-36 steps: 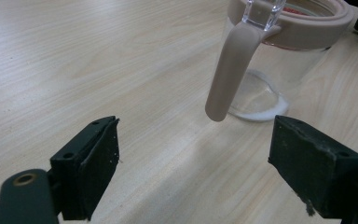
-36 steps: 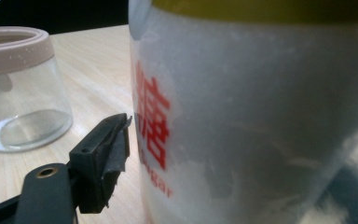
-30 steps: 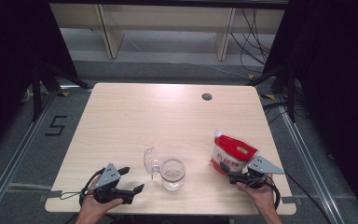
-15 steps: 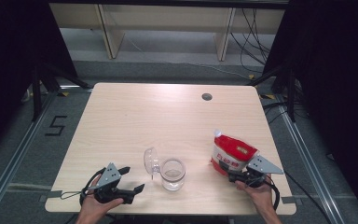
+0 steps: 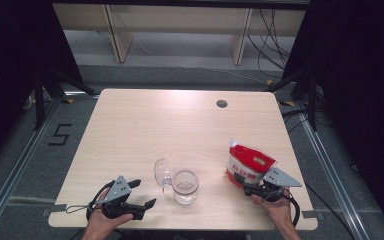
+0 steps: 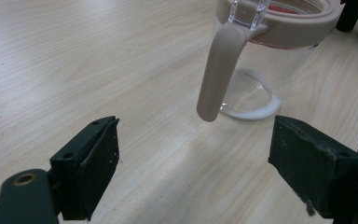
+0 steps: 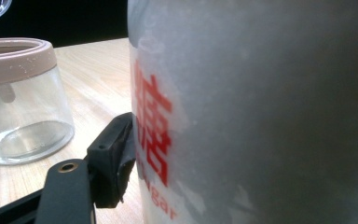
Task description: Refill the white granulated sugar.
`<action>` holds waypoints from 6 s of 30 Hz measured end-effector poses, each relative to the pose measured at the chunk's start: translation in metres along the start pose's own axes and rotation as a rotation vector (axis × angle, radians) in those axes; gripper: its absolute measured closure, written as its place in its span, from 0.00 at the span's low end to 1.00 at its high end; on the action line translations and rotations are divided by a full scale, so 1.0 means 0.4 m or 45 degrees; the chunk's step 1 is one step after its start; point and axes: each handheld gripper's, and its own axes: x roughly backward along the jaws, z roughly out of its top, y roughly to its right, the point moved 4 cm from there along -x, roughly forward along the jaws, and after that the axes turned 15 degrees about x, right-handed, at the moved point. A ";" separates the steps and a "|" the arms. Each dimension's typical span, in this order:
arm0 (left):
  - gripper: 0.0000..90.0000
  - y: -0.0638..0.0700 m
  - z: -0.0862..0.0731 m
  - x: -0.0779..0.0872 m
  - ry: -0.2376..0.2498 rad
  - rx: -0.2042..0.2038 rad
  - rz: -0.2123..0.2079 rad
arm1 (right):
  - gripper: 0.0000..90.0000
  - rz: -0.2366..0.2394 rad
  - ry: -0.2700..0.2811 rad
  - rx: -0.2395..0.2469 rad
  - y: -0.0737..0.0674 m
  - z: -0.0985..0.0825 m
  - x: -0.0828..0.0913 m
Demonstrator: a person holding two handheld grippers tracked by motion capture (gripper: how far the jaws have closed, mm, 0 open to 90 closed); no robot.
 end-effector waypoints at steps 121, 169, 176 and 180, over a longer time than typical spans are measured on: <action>0.17 -0.007 -0.008 -0.005 -0.048 -0.053 -0.010 | 0.54 -0.322 -0.579 2.183 -0.195 0.215 0.010; 0.17 -0.003 -0.012 -0.006 -0.049 -0.017 -0.009 | 0.56 -0.334 -0.592 2.258 -0.192 0.235 0.003; 0.17 -0.004 -0.011 -0.006 -0.048 -0.025 -0.009 | 0.56 -0.310 -0.644 2.280 -0.191 0.237 0.013; 0.17 -0.003 -0.012 -0.007 -0.042 -0.021 -0.014 | 0.56 -0.302 -0.640 2.283 -0.197 0.238 0.014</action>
